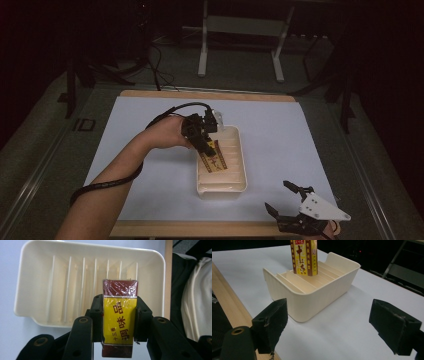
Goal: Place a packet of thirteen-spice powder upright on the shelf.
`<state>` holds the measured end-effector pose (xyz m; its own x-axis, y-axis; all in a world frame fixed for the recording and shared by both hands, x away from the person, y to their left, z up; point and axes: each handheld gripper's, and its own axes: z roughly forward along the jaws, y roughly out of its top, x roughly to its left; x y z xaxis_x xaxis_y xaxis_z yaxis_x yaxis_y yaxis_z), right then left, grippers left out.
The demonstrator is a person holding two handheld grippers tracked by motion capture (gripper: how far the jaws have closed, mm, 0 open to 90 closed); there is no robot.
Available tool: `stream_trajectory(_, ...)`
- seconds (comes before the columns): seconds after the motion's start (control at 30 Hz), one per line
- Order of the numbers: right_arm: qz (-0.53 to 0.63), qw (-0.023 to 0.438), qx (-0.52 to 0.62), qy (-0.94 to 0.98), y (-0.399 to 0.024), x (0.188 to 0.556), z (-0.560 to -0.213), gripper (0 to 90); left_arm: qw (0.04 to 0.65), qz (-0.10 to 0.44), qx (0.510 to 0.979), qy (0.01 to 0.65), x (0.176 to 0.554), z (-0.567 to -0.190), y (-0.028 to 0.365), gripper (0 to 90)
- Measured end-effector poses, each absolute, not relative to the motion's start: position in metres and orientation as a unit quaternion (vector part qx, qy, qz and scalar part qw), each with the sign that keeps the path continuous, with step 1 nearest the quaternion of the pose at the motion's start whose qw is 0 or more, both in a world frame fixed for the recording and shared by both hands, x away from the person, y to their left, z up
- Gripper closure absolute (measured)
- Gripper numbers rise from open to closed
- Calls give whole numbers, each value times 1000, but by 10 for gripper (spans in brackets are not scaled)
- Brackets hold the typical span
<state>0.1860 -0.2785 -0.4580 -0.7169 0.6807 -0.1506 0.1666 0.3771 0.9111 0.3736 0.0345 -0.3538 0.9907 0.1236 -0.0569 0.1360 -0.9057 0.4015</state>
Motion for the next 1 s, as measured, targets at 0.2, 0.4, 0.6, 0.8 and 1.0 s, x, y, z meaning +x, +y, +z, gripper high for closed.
stream_trajectory(0.2, 489, 263, 269, 787, -279, 186, -458, 154, 199, -14, 978, 61, 375, -353, 32, 678)
stream_trajectory(0.4, 489, 262, 269, 787, -279, 186, -458, 154, 193, -11, 979, 57, 377, -351, 30, 678)
stream_trajectory(0.6, 488, 261, 269, 788, -278, 186, -458, 154, 180, -8, 982, 48, 374, -355, 26, 678)
stream_trajectory(0.8, 488, 262, 269, 788, -278, 186, -458, 154, 163, -8, 986, 39, 372, -368, 19, 677)
stream_trajectory(1.0, 487, 262, 269, 789, -278, 186, -458, 154, 158, -12, 987, 36, 372, -378, 12, 676)
